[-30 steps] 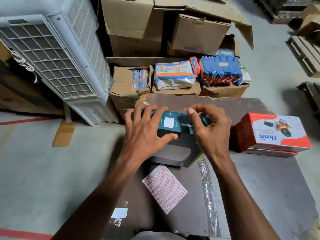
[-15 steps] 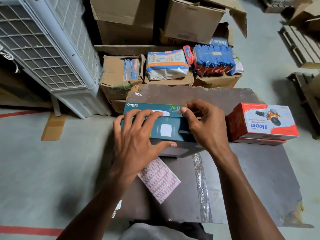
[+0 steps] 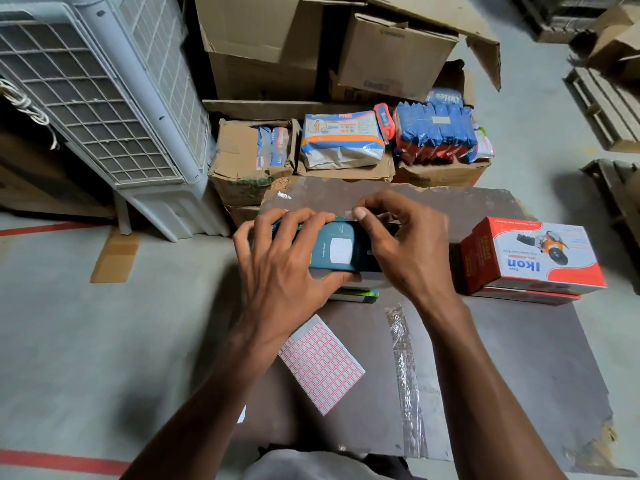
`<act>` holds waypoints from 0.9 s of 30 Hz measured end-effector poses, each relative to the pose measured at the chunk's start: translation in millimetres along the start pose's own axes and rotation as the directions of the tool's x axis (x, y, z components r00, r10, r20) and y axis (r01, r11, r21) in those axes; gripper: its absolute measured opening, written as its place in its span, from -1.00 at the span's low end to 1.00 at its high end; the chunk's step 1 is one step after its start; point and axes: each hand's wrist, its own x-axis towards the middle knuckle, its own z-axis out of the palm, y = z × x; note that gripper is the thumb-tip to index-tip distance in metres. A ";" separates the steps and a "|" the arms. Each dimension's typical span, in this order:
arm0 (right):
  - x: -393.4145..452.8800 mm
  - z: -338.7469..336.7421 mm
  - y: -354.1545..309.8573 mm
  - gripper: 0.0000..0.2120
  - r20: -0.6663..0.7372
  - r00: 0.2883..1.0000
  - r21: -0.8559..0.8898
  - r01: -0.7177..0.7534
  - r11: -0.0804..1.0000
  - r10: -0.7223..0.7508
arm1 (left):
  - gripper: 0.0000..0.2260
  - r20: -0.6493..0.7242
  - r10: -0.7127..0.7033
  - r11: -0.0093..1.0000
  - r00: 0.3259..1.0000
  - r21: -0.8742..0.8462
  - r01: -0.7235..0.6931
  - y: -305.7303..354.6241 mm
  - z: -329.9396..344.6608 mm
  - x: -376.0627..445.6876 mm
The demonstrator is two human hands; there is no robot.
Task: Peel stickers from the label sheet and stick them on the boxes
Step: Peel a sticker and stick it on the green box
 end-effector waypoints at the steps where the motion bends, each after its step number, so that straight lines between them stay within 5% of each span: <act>1: -0.8 1.4 1.2 -0.89 0.005 1.000 0.001 0.000 1.000 0.000 | -0.36 0.004 -0.001 1.000 1.000 0.000 0.001 -0.4 1.6 -1.4; 27: -6.5 9.7 16.3 -0.85 0.114 0.984 -0.152 0.154 0.976 -0.138 | -0.37 0.042 -0.039 0.998 0.998 -0.037 0.041 -8.5 10.3 -2.5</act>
